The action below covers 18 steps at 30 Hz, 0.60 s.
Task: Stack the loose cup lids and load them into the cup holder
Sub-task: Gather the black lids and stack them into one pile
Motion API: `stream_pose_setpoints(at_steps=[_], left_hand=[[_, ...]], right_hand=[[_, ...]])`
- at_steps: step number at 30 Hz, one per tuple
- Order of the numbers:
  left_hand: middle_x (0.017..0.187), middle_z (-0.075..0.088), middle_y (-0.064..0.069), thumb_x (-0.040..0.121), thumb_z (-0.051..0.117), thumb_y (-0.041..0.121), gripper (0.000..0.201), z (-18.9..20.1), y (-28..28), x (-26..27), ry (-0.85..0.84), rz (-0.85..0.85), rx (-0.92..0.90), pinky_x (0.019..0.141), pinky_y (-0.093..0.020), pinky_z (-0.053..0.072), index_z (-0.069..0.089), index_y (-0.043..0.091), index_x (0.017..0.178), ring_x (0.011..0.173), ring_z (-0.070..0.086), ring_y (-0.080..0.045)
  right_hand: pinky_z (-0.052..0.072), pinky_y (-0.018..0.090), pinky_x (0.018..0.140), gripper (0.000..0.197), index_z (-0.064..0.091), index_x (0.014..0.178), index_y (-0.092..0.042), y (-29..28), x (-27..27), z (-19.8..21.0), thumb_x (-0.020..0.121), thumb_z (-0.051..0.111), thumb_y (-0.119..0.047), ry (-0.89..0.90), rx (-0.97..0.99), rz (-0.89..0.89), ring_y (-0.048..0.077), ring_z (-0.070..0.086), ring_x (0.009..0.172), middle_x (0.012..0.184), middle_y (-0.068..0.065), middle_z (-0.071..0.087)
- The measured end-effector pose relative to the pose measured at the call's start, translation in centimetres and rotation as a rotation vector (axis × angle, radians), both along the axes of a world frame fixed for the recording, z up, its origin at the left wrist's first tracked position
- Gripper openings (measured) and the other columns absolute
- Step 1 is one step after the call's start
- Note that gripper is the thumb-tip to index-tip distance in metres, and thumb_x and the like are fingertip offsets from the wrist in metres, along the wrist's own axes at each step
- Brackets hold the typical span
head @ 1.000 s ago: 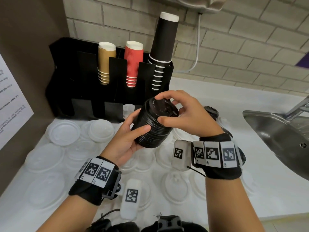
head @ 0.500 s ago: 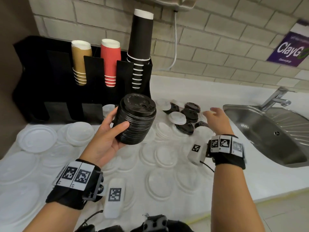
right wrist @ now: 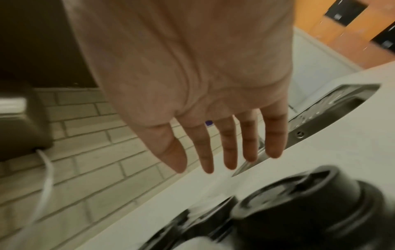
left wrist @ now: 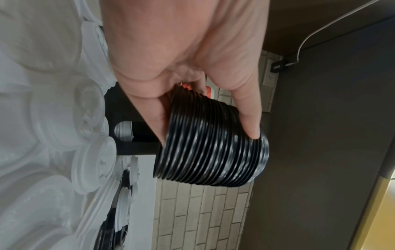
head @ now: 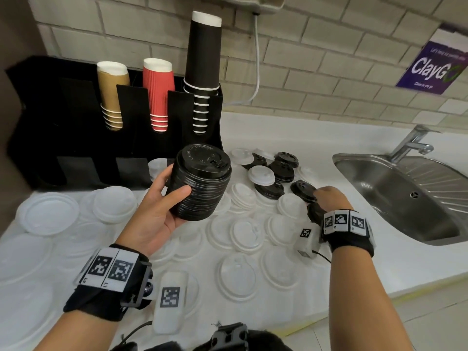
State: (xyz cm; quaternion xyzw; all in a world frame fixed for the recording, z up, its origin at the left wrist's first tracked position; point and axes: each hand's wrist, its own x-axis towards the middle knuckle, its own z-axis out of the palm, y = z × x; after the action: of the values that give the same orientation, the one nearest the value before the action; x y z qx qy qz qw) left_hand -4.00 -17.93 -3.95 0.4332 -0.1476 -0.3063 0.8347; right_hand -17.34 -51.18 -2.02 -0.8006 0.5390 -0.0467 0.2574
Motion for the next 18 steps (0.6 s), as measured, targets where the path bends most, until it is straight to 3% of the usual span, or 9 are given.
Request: stream_pose_setpoints(at_steps=[2, 6, 10, 18], left_hand=[[0.124, 0.067, -0.003, 0.075, 0.062, 0.015, 0.065, 0.1, 0.1, 0.0, -0.009, 0.002, -0.003, 0.072, -0.031, 0.058, 0.048, 0.022, 0.139, 0.11, 0.067, -0.021], [0.122, 0.068, -0.001, 0.076, 0.062, 0.015, 0.066, 0.2, 0.3, 0.1, -0.018, 0.007, -0.005, 0.073, -0.031, 0.058, 0.047, 0.024, 0.14, 0.108, 0.067, -0.019], [0.124, 0.067, -0.002, 0.076, 0.064, 0.016, 0.066, 0.3, 0.6, -0.1, -0.02, 0.002, -0.002, 0.073, -0.031, 0.058, 0.048, 0.025, 0.139, 0.11, 0.066, -0.02], [0.125, 0.066, -0.004, 0.076, 0.063, 0.016, 0.066, 0.3, 1.3, -0.9, -0.012, 0.026, -0.019, 0.073, -0.031, 0.058, 0.048, 0.026, 0.139, 0.109, 0.067, -0.021]], right_hand=[[0.039, 0.039, 0.097, 0.043, 0.052, 0.132, -0.006, -0.6, -0.7, 0.0, 0.092, 0.054, -0.02, 0.033, -0.011, -0.054, 0.036, 0.05, 0.121, 0.134, 0.02, 0.053], [0.04, 0.032, 0.084, 0.056, 0.048, 0.136, -0.01, -0.7, -1.7, -0.4, 0.084, 0.063, -0.019, 0.042, 0.006, -0.067, 0.033, 0.055, 0.115, 0.131, 0.015, 0.056], [0.047, 0.033, 0.081, 0.041, 0.062, 0.121, -0.01, -0.3, -1.5, -0.3, 0.081, 0.068, -0.019, 0.096, 0.01, 0.035, 0.033, 0.062, 0.098, 0.107, 0.014, 0.066], [0.044, 0.029, 0.075, 0.035, 0.065, 0.112, -0.004, 0.1, -1.2, 0.0, 0.079, 0.069, -0.012, 0.225, -0.029, 0.105, 0.033, 0.063, 0.101, 0.108, 0.017, 0.068]])
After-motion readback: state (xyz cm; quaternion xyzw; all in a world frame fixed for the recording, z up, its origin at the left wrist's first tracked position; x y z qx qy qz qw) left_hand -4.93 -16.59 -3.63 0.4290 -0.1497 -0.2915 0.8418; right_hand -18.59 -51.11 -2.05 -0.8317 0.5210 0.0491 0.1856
